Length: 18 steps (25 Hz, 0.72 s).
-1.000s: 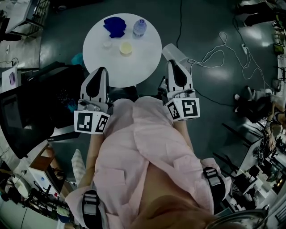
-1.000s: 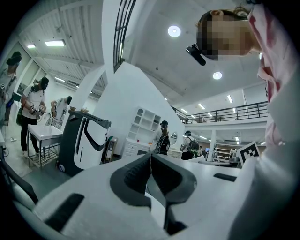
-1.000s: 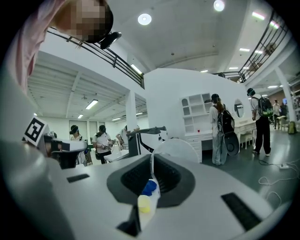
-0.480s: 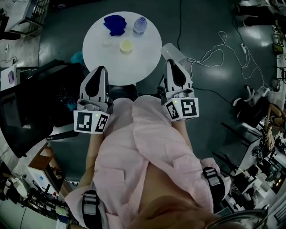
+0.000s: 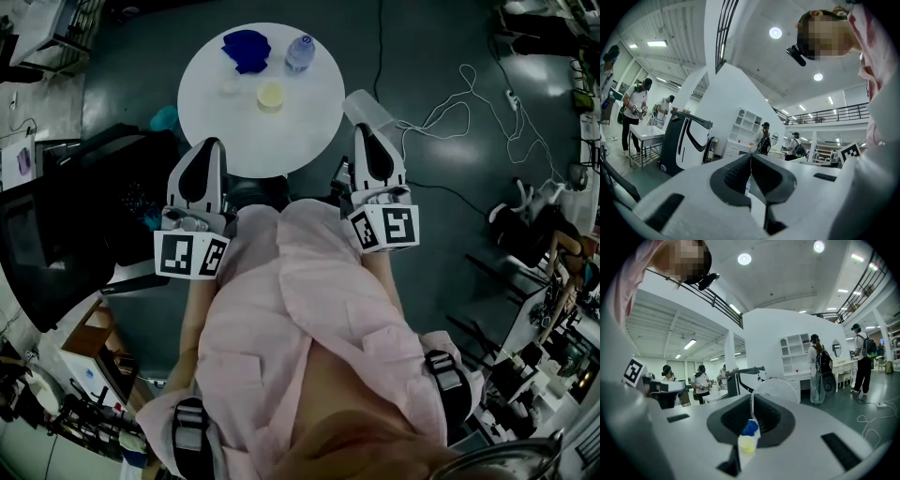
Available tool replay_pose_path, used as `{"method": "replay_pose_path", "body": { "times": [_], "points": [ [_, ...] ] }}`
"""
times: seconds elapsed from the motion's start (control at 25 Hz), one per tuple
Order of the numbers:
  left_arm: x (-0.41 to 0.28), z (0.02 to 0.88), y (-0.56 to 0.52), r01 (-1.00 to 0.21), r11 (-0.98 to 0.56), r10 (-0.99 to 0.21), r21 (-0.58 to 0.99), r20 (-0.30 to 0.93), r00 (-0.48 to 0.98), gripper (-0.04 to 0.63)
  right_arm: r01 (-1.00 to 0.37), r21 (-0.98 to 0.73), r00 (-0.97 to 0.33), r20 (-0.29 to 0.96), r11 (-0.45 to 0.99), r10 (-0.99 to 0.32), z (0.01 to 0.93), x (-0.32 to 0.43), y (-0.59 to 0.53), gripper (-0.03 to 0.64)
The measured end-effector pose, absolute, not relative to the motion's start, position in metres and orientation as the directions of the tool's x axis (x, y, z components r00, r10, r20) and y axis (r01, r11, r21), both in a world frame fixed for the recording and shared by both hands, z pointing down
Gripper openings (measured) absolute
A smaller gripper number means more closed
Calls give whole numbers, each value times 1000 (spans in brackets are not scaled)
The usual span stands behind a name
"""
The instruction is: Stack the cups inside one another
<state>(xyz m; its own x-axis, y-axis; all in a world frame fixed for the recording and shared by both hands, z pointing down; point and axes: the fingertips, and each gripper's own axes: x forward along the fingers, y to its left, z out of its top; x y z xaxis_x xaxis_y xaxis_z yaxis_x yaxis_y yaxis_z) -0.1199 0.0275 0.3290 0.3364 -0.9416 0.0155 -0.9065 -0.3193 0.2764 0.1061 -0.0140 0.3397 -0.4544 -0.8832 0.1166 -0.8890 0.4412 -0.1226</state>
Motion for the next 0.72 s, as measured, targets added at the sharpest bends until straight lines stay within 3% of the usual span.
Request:
{"method": "replay_pose_path", "body": {
  "times": [0.72],
  "points": [
    [-128,319,7,-892,-354,-927,281,21,374,21,-899,-66,-437,145,432,-888,327,98,-25,35]
  ]
}}
